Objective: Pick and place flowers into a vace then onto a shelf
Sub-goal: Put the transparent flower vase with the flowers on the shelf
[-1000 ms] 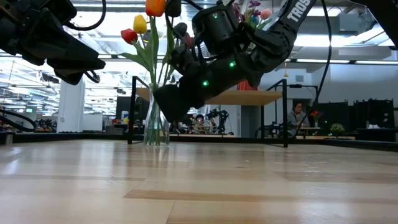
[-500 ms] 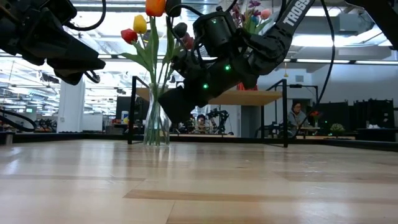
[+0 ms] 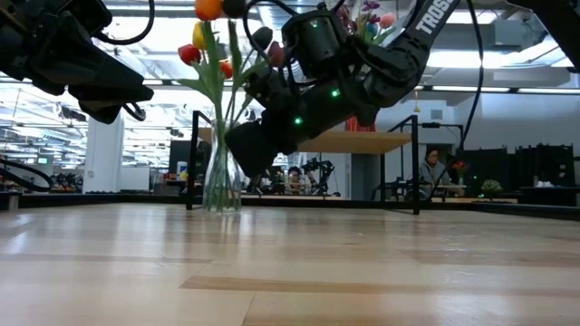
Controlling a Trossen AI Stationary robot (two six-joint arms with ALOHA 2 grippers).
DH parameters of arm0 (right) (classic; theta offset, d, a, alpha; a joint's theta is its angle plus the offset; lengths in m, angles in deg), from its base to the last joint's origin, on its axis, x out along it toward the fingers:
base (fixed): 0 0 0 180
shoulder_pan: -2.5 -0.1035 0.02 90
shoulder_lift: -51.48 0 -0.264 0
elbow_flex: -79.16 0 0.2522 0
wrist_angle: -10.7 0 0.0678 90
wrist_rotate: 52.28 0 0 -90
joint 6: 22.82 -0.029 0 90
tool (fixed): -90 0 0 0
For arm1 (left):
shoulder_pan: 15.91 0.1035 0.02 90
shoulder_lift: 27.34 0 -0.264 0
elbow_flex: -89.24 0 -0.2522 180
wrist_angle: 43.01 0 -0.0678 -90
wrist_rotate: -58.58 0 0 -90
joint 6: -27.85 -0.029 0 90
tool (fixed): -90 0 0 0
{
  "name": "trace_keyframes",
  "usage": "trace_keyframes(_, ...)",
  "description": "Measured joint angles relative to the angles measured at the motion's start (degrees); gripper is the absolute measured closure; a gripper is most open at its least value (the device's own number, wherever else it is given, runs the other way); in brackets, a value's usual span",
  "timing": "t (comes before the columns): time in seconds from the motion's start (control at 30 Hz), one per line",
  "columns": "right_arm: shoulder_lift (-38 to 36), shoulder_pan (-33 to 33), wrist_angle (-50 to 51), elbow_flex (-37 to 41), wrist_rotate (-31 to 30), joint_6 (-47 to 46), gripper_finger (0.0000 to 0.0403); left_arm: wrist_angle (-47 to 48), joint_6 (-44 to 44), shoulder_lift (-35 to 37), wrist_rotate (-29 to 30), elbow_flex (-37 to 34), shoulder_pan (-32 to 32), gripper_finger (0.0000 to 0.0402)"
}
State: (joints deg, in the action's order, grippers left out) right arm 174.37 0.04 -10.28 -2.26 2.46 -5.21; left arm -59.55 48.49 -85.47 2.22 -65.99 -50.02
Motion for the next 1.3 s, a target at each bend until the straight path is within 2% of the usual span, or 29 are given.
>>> trace_keyframes(0.17,0.0,-1.4,-0.1,0.0,0.1,0.0,0.0403,0.0,0.0,0.0,0.0,0.0,0.0,0.0299)
trace_keyframes(0.37,0.0,-2.0,-1.8,0.0,3.5,-0.2,0.0403,0.0,0.0,0.0,0.0,0.0,0.0,0.0299)
trace_keyframes(0.67,0.0,-1.9,2.7,-0.7,2.3,-0.2,0.0403,0.0,0.0,0.0,0.0,0.0,0.0,0.0299)
trace_keyframes(0.87,0.0,-2.1,4.4,-0.7,4.5,-1.7,0.0403,0.0,0.5,0.0,0.3,0.0,0.0,0.0298)
trace_keyframes(1.17,0.0,-3.9,6.2,-0.7,3.9,-1.3,0.0403,3.3,6.8,-0.1,11.5,0.0,0.0,0.0298)
trace_keyframes(1.3,-0.6,-3.8,9.1,-0.4,4.1,-2.8,0.0403,1.8,6.9,-3.2,15.9,0.0,-0.2,0.0298)
